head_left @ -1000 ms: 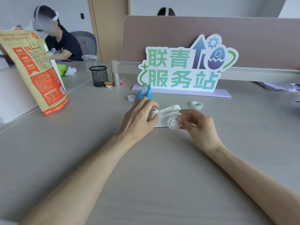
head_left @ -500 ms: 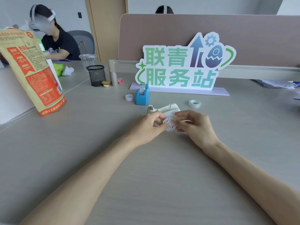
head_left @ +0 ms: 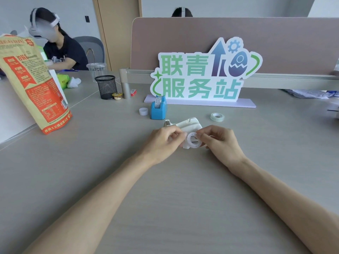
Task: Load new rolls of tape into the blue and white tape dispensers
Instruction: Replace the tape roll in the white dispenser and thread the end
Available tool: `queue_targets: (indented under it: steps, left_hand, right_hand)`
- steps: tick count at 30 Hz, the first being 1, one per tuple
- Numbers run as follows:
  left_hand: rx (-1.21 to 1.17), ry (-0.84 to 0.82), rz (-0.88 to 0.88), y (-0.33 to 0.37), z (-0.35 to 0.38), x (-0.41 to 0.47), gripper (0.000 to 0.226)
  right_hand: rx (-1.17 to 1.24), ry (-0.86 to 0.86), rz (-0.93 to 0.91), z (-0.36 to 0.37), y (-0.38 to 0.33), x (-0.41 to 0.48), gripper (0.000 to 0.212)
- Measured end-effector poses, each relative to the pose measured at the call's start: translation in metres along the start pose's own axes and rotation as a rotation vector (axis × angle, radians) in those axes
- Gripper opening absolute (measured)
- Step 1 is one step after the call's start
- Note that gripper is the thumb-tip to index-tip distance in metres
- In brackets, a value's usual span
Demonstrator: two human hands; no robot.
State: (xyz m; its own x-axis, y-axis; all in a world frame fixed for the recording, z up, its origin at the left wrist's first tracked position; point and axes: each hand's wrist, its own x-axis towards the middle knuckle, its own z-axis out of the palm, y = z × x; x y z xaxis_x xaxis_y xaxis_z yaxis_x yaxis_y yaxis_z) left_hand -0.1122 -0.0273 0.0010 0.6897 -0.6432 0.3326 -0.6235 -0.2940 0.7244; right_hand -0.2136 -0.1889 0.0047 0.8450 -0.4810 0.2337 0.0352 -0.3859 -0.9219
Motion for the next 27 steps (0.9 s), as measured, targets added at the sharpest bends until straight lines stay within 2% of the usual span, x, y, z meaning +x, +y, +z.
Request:
queue_targets:
  steps: [6,10,13,16,19,22,24,27]
  left_hand:
    - [0.177,-0.011,0.068,-0.001,0.001,-0.001,0.013]
    - [0.241,-0.022,0.125,-0.004,0.001,-0.003,0.015]
    - [0.279,-0.014,0.177,-0.004,0.002,-0.005,0.017]
    - [0.314,-0.013,0.193,-0.002,0.002,-0.006,0.02]
    - [0.344,-0.044,0.187,-0.001,0.002,-0.006,0.027]
    - [0.361,-0.069,0.181,-0.001,0.002,-0.005,0.03]
    - [0.368,-0.09,0.176,-0.002,0.002,-0.005,0.028]
    - [0.375,-0.101,0.164,-0.001,0.0,-0.005,0.025]
  right_hand:
    - [-0.263,0.069,0.015,-0.014,0.006,0.005,0.012]
    - [-0.408,0.009,0.001,-0.013,0.007,0.007,0.01]
    - [-0.365,0.111,-0.023,-0.016,0.013,0.017,0.012]
    - [-0.49,0.197,-0.032,-0.025,0.026,0.041,0.029]
    - [-0.685,0.135,0.024,-0.024,0.031,0.063,0.047]
    - [-0.888,0.032,0.087,-0.016,0.031,0.072,0.054]
    - [-0.947,0.004,0.11,-0.013,0.031,0.072,0.053]
    - [-0.911,0.065,0.121,-0.012,0.029,0.065,0.046]
